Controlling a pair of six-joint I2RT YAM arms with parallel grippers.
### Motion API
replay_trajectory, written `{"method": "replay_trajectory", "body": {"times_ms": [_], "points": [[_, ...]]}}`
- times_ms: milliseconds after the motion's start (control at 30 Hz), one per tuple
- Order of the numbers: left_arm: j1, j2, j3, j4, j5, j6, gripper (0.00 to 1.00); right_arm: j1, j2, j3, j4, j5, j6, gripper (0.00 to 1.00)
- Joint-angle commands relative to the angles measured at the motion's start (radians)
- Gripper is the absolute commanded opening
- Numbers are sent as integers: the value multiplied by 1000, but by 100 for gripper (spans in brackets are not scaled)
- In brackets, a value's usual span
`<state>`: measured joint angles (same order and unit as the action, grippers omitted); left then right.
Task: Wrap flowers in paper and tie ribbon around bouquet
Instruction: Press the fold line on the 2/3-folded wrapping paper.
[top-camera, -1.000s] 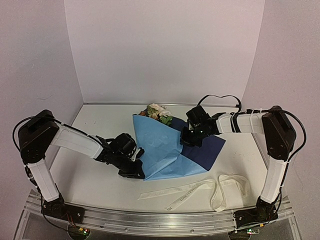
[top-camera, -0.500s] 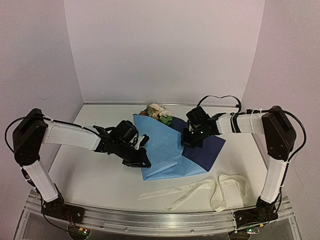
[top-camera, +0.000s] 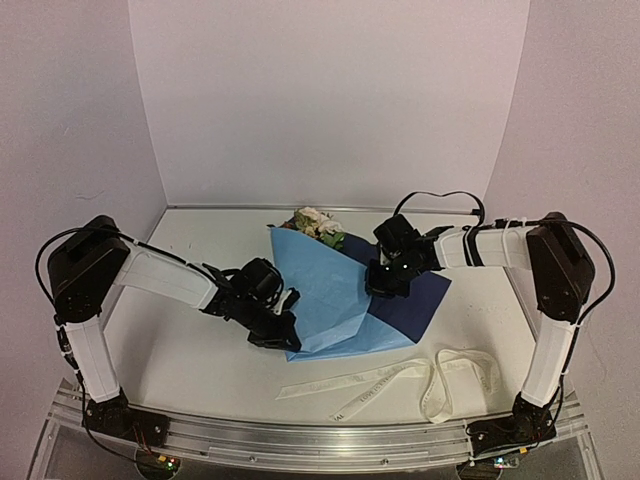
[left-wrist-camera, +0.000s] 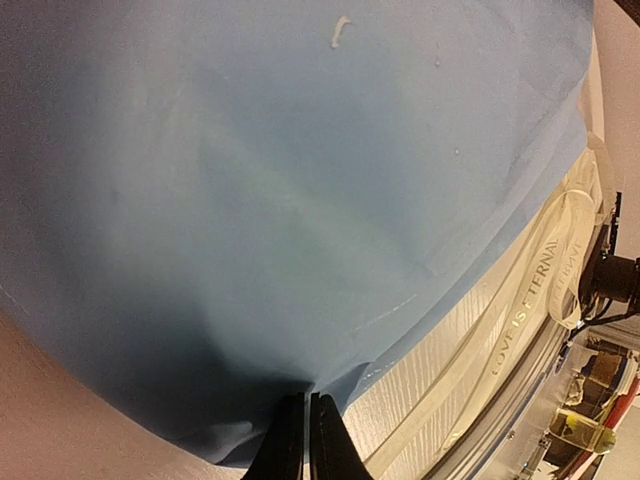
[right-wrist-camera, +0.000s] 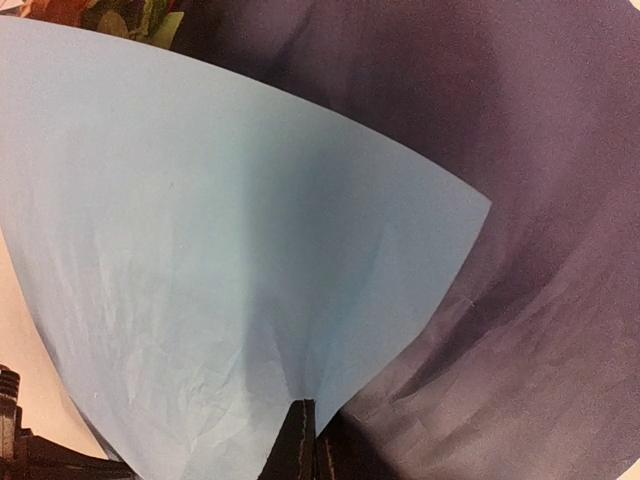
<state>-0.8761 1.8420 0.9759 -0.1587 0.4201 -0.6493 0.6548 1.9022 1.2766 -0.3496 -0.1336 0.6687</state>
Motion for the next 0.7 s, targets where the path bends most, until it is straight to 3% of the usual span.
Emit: {"method": "replay_trajectory", "body": {"times_ms": [0,500,667], "points": [[0,18,-42,6,16,-15,4,-3,-51,10,-45,61,-34,0],[-3,-2,-96,-77,-27,0,3,-4,-62,77,-173,73,-49,1],[-3,-22,-66,-103,-37,20,4,-4,-154,36,-240,29,-5,28]]}}
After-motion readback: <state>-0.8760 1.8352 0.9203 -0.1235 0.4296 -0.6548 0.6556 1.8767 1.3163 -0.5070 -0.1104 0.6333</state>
